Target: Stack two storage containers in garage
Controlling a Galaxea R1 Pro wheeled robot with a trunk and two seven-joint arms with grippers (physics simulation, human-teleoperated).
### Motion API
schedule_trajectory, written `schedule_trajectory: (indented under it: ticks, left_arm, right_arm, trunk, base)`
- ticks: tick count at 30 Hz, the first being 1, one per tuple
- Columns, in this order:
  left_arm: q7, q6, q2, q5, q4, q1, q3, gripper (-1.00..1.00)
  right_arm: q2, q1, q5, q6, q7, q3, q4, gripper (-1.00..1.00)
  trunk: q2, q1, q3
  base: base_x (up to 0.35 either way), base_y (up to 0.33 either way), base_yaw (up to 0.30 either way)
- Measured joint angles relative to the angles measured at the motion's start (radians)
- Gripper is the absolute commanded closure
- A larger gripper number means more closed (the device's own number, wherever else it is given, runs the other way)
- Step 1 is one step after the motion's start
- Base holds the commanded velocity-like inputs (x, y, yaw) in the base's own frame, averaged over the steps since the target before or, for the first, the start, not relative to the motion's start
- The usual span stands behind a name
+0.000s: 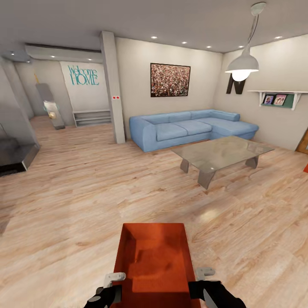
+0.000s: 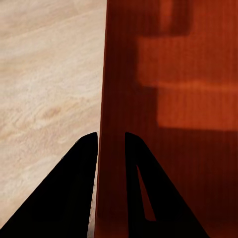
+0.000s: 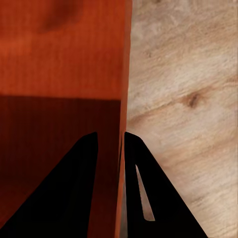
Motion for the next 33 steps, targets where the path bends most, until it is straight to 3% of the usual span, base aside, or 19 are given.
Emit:
schedule_trajectory:
  ticks: [33]
  left_arm:
    - [0.0,0.0,0.0,0.0,0.0,0.0,-0.001,1.0]
  right_arm:
    - [0.0,0.0,0.0,-0.001,0.0,0.0,0.001,1.0]
  trunk:
    - [0.0,0.0,0.0]
  base:
    - [0.0,0.0,0.287]
